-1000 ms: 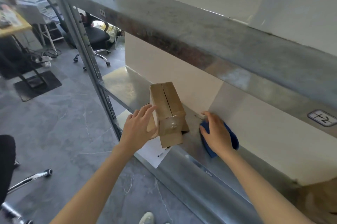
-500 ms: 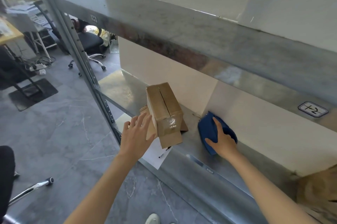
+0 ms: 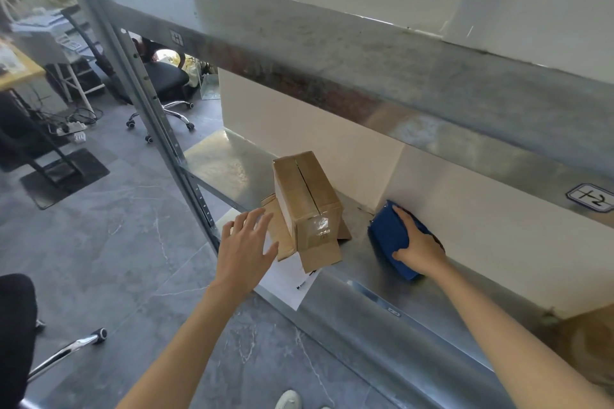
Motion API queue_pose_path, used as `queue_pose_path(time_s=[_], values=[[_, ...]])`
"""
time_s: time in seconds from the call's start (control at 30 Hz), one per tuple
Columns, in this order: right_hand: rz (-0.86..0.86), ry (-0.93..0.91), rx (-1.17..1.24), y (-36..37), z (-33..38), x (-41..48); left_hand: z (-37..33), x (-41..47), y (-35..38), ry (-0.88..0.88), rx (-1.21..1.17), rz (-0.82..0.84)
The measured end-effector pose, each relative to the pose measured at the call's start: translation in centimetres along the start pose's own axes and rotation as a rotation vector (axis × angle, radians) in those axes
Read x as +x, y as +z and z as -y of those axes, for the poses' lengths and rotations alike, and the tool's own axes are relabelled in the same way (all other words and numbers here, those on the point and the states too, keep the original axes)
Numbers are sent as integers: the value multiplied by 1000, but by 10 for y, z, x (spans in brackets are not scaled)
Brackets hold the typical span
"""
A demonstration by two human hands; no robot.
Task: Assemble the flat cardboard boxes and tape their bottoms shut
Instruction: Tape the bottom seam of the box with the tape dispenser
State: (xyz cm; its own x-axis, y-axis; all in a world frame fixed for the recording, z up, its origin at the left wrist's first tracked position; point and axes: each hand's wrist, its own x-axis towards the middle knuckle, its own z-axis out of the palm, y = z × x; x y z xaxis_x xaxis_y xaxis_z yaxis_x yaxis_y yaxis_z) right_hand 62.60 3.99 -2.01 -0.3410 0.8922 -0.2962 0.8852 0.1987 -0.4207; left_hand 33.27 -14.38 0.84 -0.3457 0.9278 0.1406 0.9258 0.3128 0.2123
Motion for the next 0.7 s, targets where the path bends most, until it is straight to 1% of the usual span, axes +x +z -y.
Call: queue_pose_path(time_s=[0.1, 0.13, 0.23, 0.3, 0.47, 0.53, 0.7], values=[[-163, -90, -31, -6, 12, -14, -4, 6, -8, 37, -71, -67], [-192, -132, -36, -11, 16, -18, -7, 9, -11, 54, -101, -91], [-186, -260, -94, -26, 28, -30, -20, 18, -21, 111, -177, -139], [-167, -311, -128, -38, 36, -39, -30, 25, -28, 157, -235, -156], [-145, -426, -235, -59, 53, -60, -54, 42, -42, 217, -406, -80], [-166, -454, -283, -64, 55, -65, -61, 49, -45, 232, -434, -50], [-148, -521, -285, -72, 61, -76, -68, 56, -49, 288, -472, 42]])
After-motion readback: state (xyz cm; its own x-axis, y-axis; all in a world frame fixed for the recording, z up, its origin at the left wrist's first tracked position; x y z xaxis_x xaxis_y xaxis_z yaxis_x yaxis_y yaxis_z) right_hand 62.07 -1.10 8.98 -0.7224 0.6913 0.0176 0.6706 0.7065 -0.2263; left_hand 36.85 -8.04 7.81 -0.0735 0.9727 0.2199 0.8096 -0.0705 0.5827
